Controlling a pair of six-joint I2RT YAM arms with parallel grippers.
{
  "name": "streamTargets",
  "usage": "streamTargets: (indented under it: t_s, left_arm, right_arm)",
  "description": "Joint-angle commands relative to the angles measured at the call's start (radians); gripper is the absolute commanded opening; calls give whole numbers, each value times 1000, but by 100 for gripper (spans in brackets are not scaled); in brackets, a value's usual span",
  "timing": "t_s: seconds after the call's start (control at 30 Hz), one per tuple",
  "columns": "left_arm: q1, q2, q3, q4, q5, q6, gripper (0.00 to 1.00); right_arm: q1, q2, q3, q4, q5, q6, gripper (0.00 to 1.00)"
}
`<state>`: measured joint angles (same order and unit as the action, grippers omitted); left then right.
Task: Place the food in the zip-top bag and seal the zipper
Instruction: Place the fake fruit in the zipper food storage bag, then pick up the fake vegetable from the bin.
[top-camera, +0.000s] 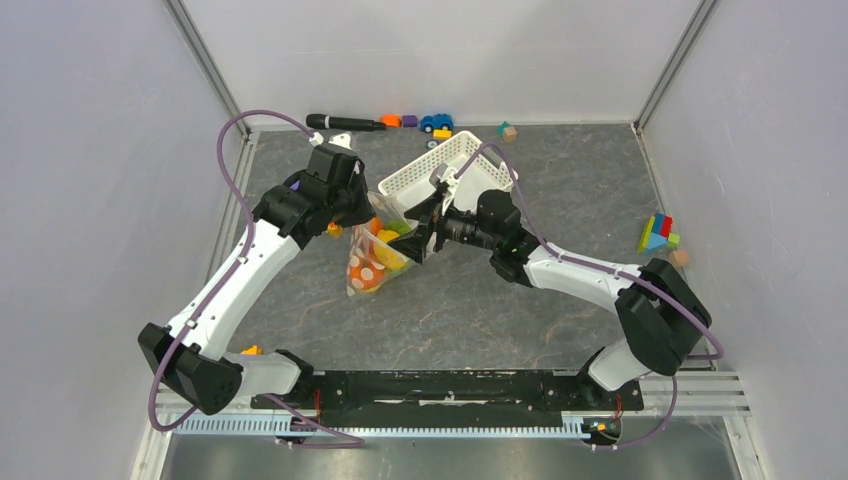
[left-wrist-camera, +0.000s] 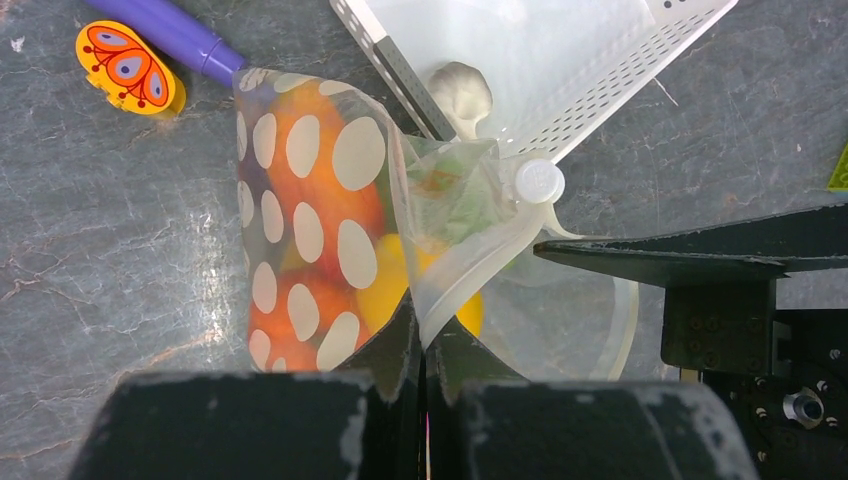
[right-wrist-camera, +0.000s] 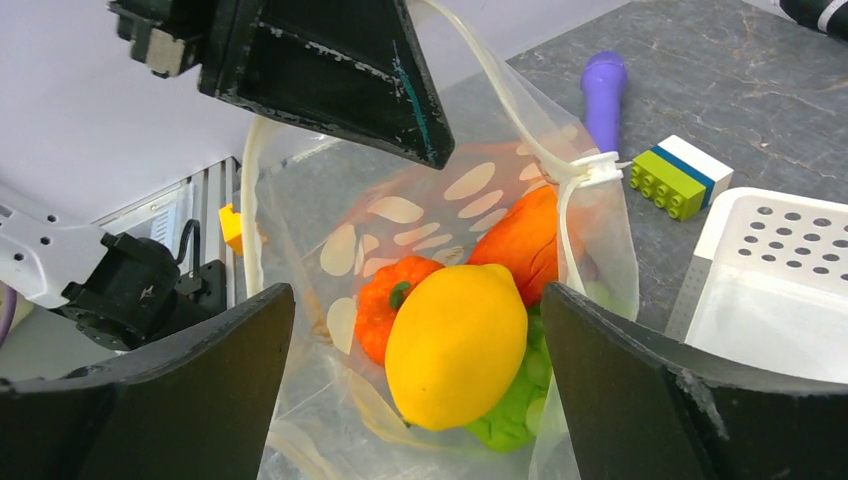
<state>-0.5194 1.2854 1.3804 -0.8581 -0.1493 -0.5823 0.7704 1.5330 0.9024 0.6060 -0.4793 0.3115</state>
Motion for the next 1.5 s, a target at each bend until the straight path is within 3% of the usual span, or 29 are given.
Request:
streamTargets:
  t_s: [0.0, 0.2, 0.37, 0.5, 0.63, 0.77, 0.93, 1.23, 1.47]
  left_arm:
    - [-4, -31, 5, 62, 14, -6, 2]
    - [-3, -42, 1, 60, 0, 0, 2]
    - [-2, -51, -5, 60, -18, -1, 2]
    - [-2, -54, -7, 58, -33, 2, 2]
    - [-2, -61, -3, 42, -44, 6, 2]
    - [-3, -70, -6, 28, -76, 8, 2]
    - [-2, -72, -3, 26, -88, 16, 2]
    - [-2, -86, 4, 19, -129, 24, 2]
    - [-2, -89, 0, 17, -137, 26, 2]
  right_arm:
    - [3, -45, 27, 34, -62, 7, 98]
    - [-14, -63, 47, 71, -181, 51, 98]
    - [-98, -65, 44, 295, -391, 279, 98]
    - [-161, -73, 24, 417, -433, 371, 98]
    - [-207, -105, 38, 236, -363, 237, 98]
    - [-237, -125, 108, -122, -147, 31, 98]
    - [-281, -47, 220, -415, 56, -6, 98]
    - [-283, 230, 512, -743, 313, -105, 98]
    - [-250, 408, 677, -841, 314, -122, 98]
